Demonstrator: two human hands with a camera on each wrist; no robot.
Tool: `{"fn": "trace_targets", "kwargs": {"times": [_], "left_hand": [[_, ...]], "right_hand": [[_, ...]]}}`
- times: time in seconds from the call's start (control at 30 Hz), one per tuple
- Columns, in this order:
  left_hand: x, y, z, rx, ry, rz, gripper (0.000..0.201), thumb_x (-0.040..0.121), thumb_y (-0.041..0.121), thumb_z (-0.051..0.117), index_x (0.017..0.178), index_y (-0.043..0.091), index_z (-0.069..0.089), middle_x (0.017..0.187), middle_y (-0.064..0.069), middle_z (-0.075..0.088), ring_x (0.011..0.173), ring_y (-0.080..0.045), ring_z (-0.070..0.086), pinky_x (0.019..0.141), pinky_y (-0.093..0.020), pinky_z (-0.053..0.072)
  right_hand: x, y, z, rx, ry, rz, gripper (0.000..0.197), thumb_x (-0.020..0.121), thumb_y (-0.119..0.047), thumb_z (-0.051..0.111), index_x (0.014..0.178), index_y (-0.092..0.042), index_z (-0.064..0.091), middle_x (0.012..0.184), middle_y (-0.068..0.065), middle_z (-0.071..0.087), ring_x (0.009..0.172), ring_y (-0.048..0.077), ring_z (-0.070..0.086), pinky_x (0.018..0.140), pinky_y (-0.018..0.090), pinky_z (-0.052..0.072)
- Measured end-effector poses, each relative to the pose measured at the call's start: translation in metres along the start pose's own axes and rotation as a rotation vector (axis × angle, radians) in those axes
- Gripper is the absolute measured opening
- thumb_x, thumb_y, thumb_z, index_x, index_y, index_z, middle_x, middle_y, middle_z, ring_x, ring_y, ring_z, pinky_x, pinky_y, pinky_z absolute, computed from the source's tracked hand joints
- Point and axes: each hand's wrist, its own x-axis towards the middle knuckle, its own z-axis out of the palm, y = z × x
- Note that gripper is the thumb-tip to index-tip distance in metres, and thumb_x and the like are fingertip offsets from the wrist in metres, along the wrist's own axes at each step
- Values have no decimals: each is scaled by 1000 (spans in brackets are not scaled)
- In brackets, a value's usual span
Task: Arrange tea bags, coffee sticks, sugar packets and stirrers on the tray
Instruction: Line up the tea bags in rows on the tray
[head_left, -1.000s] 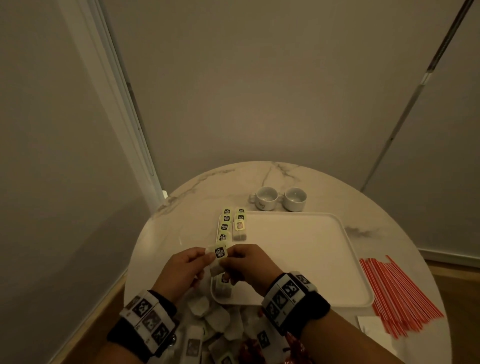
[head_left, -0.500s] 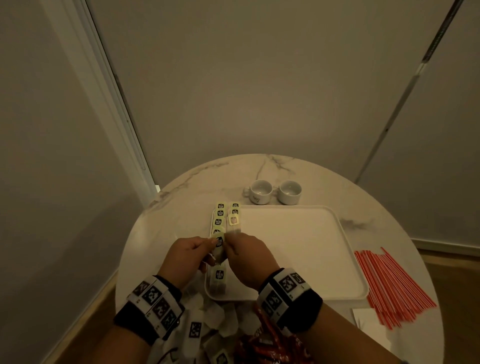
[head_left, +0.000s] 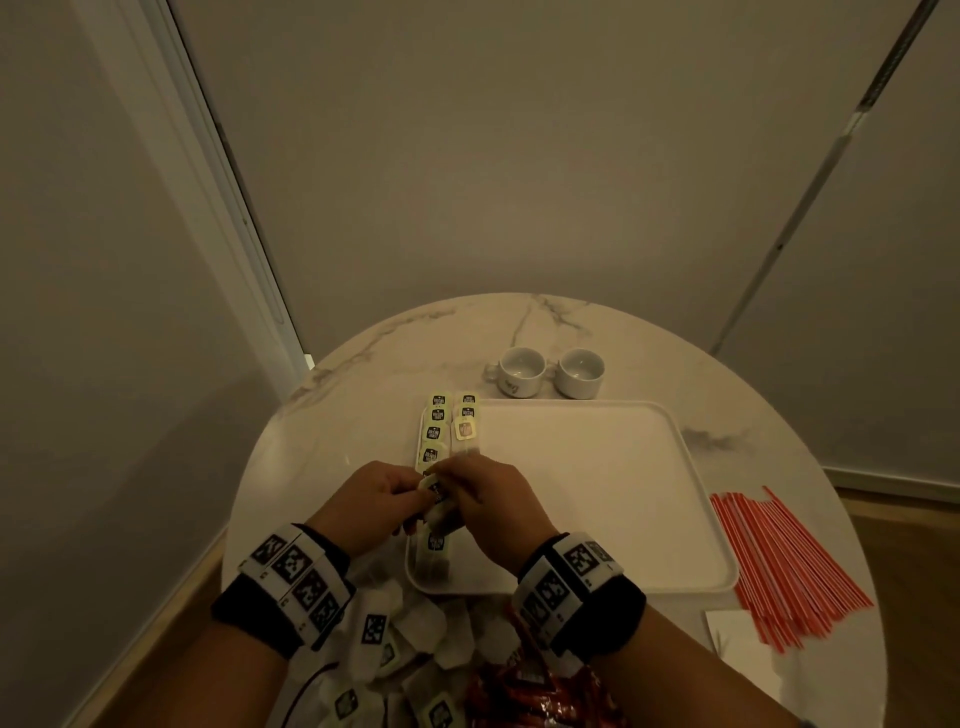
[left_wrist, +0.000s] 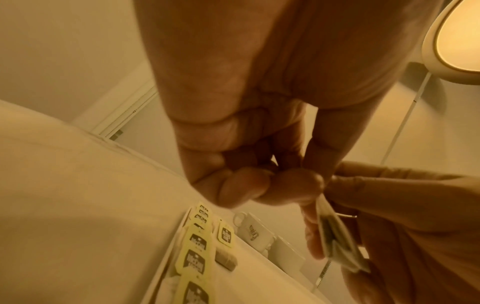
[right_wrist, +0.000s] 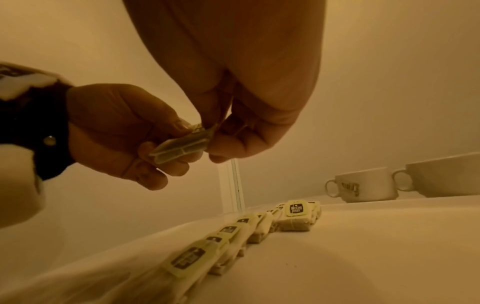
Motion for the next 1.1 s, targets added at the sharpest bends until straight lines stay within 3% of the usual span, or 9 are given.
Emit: {"fn": "trace_targets", "kwargs": {"times": [0.13,0.23,0.37,0.53,0.63,0.7,0.77,0.9,1.1], "left_hand": [[1,-1,2,-2,23,5,28,92,12,59,65,14,65,49,3,58,47,-4,51,51,-16,42],[3,-2,6,-86,119,2,26,94,16,57,70,9,67,53,0,59,50,-9,54,50,-18,43],[8,-3,11,-63,191,19,23,94,13,57,78,1,69,52,1,58,44,-1,51,50,-10,40],[20,-7,17,-106,282,-59,22,91,15,61,78,1,72,48,3,57,41,-2,50,46,-11,40],[24,-10,17,-129,356,-91,19,88,27,65,79,13,73,62,0,65,53,-9,56,56,-22,47],[24,-12,14,-138,413,-100,19,89,31,64,81,15,71,69,-2,66,58,-12,58,57,-20,46],[22,-14,9,-159,453,-110,17,90,27,62,83,14,70,71,-1,65,59,-13,58,54,-15,42],[14,-21,-2,-125,426,-109,13,91,23,61,84,15,70,76,-4,66,63,-16,60,59,-22,42],[-4,-26,-21,-77,403,-98,13,92,21,60,86,15,70,80,-5,67,65,-15,60,55,-19,40]], "right_hand": [[2,0,-4,95,41,57,16,95,-20,54,95,-13,68,92,4,69,84,18,64,82,35,54],[4,1,-6,184,65,117,13,93,-20,59,89,-11,68,84,-3,66,73,5,59,72,20,48],[1,8,-10,320,56,216,8,87,-15,66,88,-7,67,71,-5,63,56,-2,54,55,12,41],[4,12,-18,478,6,341,20,81,4,65,100,-3,63,72,8,64,59,13,56,46,22,45],[19,18,-20,468,62,426,27,76,4,67,100,-6,59,80,12,65,65,17,60,45,25,46],[32,28,-20,436,137,508,27,75,2,67,95,-10,54,90,15,66,70,20,60,45,26,46],[44,39,-17,373,185,574,30,73,0,70,91,-14,50,96,16,65,72,23,61,48,29,49],[63,54,-8,269,209,638,35,70,-1,72,81,-20,45,96,17,65,72,28,61,53,32,52],[77,63,1,146,203,676,34,68,-1,71,77,-21,44,95,9,63,89,30,64,78,44,58]]}}
